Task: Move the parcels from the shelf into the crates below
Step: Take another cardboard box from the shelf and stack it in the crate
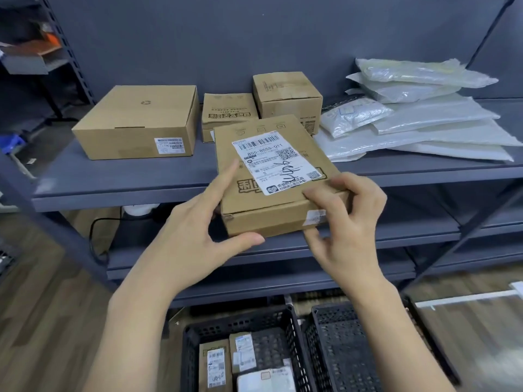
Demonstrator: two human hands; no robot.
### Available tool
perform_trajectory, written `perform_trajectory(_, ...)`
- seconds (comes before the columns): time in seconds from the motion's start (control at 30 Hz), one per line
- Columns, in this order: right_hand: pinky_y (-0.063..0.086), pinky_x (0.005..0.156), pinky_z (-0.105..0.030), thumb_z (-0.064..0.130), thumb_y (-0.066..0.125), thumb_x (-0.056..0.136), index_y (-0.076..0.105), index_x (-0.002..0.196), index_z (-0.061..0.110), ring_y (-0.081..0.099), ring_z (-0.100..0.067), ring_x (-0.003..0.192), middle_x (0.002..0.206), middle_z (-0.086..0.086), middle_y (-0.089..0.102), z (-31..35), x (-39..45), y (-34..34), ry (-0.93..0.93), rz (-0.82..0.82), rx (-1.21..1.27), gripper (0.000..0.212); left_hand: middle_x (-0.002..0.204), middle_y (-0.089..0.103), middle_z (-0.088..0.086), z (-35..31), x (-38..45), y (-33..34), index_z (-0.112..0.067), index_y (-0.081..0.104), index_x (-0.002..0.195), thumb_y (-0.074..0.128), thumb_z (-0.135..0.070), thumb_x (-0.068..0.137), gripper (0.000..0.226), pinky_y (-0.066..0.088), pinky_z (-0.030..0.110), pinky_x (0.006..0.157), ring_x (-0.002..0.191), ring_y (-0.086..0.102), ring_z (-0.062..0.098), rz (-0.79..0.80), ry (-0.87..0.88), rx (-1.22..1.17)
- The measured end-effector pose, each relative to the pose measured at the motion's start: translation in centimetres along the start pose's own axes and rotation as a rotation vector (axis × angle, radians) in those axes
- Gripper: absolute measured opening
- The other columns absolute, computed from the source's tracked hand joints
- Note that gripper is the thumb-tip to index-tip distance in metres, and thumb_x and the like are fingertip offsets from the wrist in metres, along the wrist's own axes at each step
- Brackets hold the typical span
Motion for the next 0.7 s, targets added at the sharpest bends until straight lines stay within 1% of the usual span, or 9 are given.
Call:
perform_trajectory(0.07, 0.018, 0.108, -0.02, -0.01, 0.073, 0.055, 0.051, 0.112, 0.022, 0.033, -0.028, 0.116, 0.127, -0.008, 0.034, 0.4, -0.1, 0.1, -0.002, 0.015, 0.029, 0.069, 0.115, 0.031, -0.047, -0.1, -0.1, -0.1, -0.065, 0.019, 0.128, 0.061, -0.06, 0.067, 0.074, 0.023, -0.011, 0.082, 0.098, 0.035, -0.034, -0.001, 0.034, 0.028)
perform_trajectory(0.17, 0.018, 0.113, -0.025, -0.007, 0.074, 0.064, 0.043, 0.126, 0.019, 0.022, -0.021, 0.134, 0.141, -0.011, 0.019, 0.4, -0.3, 0.7, 0.027, 0.101, 0.175, 0.074, 0.117, 0.03, -0.045, 0.1, -0.4, 0.0, -0.059, 0.019, 0.129, 0.06, -0.05, 0.076, 0.068, 0.032, -0.005, 0.077, 0.085, 0.048, -0.021, -0.013, 0.044, 0.036)
perform_trajectory(0.23, 0.014, 0.115, -0.02, 0.004, 0.078, 0.071, 0.027, 0.14, 0.019, 0.01, -0.019, 0.143, 0.15, -0.018, 0.006, 0.2, -0.4, 1.4, 0.083, 0.181, 0.285, 0.087, 0.13, 0.035, -0.036, 0.2, -0.5, -0.1, -0.055, 0.017, 0.134, 0.055, -0.051, 0.077, 0.069, 0.038, 0.002, 0.083, 0.097, 0.049, -0.009, -0.059, 0.09, 0.047)
perform_trajectory(0.3, 0.011, 0.116, -0.016, 0.019, 0.081, 0.073, 0.005, 0.148, 0.026, 0.003, -0.012, 0.146, 0.155, -0.019, -0.002, -0.1, -0.8, 2.1, 0.18, 0.249, 0.393, 0.107, 0.147, 0.035, -0.013, 0.4, -0.6, -0.4, -0.051, 0.021, 0.142, 0.055, -0.051, 0.081, 0.069, 0.047, 0.026, 0.095, 0.124, 0.042, 0.001, -0.135, 0.145, 0.061)
perform_trajectory(0.37, 0.019, 0.115, -0.018, 0.024, 0.078, 0.074, -0.012, 0.144, 0.041, 0.017, -0.011, 0.145, 0.158, -0.009, 0.007, -0.3, -1.0, 2.5, 0.302, 0.288, 0.529, 0.115, 0.152, 0.031, 0.002, 0.6, -0.8, -0.7, -0.041, 0.021, 0.145, 0.056, -0.045, 0.085, 0.069, 0.048, 0.043, 0.096, 0.136, 0.031, 0.008, -0.206, 0.192, 0.071)
perform_trajectory(0.43, 0.029, 0.107, -0.012, 0.019, 0.076, 0.076, -0.015, 0.143, 0.046, 0.036, -0.006, 0.136, 0.154, -0.001, 0.026, -0.6, -1.0, 2.5, 0.364, 0.292, 0.567, 0.116, 0.154, 0.028, 0.005, 0.8, -1.0, -0.9, -0.039, 0.021, 0.144, 0.06, -0.036, 0.086, 0.07, 0.042, 0.039, 0.103, 0.139, 0.027, 0.007, -0.235, 0.2, 0.062)
perform_trajectory(0.47, 0.03, 0.104, -0.009, 0.018, 0.077, 0.077, -0.012, 0.145, 0.042, 0.04, -0.003, 0.132, 0.152, 0.002, 0.031, -0.8, -1.0, 2.5, 0.388, 0.302, 0.543, 0.114, 0.154, 0.027, 0.005, 0.8, -1.1, -1.0, -0.039, 0.023, 0.143, 0.062, -0.03, 0.085, 0.07, 0.037, 0.034, 0.107, 0.139, 0.026, 0.006, -0.246, 0.209, 0.056)
perform_trajectory(0.57, 0.027, 0.101, -0.002, 0.019, 0.079, 0.076, 0.006, 0.152, 0.023, 0.037, 0.001, 0.132, 0.15, 0.009, 0.035, -1.3, -1.1, 2.6, 0.436, 0.364, 0.454, 0.105, 0.153, 0.027, 0.009, 0.7, -1.7, -1.6, -0.035, 0.037, 0.137, 0.071, -0.007, 0.079, 0.073, 0.024, 0.017, 0.112, 0.138, 0.028, 0.003, -0.317, 0.261, 0.083)
perform_trajectory(0.7, 0.022, 0.097, 0.003, 0.016, 0.077, 0.078, 0.01, 0.151, 0.015, 0.023, 0.021, 0.127, 0.144, 0.021, 0.028, -0.2, -0.8, 2.6, 0.377, 0.379, 0.389, 0.1, 0.148, 0.032, 0.014, 0.5, -2.6, -2.4, -0.022, 0.045, 0.128, 0.076, 0.009, 0.069, 0.074, 0.023, 0.009, 0.109, 0.137, 0.025, -0.006, -0.412, 0.322, 0.147)
Point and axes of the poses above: each hand's wrist, its own x-axis towards the middle knuckle, its own y-axis out of the palm, z = x × y, the point moved 8 cm from there along x, towards the middle knuckle
